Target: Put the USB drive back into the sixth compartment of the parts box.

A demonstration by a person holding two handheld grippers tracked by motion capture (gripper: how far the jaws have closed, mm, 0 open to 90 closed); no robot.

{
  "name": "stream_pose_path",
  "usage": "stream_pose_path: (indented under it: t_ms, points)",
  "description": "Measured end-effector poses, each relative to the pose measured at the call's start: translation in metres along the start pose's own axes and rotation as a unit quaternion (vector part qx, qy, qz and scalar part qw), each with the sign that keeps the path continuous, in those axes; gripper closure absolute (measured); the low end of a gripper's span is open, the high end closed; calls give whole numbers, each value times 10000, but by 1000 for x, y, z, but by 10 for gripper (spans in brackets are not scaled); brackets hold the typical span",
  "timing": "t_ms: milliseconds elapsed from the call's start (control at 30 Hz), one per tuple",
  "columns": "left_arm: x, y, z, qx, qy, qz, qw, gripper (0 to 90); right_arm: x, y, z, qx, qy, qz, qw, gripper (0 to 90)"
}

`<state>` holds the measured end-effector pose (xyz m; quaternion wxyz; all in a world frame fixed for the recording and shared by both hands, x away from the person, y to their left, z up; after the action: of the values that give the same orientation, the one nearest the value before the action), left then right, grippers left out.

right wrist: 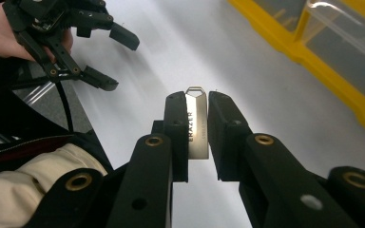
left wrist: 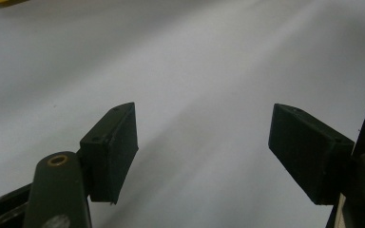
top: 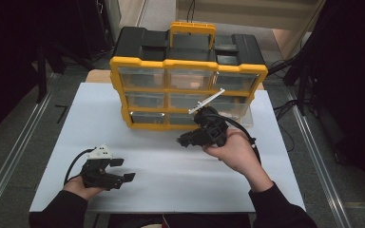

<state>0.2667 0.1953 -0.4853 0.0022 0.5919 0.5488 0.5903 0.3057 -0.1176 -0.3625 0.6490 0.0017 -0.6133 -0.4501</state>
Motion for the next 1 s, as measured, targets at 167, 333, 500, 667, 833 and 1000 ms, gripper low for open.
stream_pose_path:
  t_ms: [167,333,500,667,833,1000]
  points:
    - [0,0,0,-8,-3,3,10000,260,10,0,-1,13,-42,-83,10000,762]
    - [-1,0,0,-2,-7,2,10000,260,18,0,-3,-49,-103,-194,9997,762]
    - [0,0,0,-7,-3,12,10000,260,24,-1,-6,-85,-120,-230,9996,762]
    - [-1,0,0,-7,-17,24,10000,260,31,-2,-8,-138,-173,-286,9993,762]
    - [-1,0,0,-1,-7,24,10000,260,40,-3,-11,-187,-220,-355,9990,762]
    - [0,0,0,-4,-1,7,10000,260,47,-4,-13,-216,-273,-422,9985,762]
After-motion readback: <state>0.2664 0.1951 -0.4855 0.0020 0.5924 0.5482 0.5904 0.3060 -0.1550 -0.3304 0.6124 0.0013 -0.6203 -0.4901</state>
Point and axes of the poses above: each handheld gripper's, and its own axes: x roughly backward along the jaws, y roughly out of its top, z roughly to its left, the point moved 2 cm from there along -x, roughly forward along the jaws, and after that the axes turned 6 degrees about x, right-handed, at the moved point
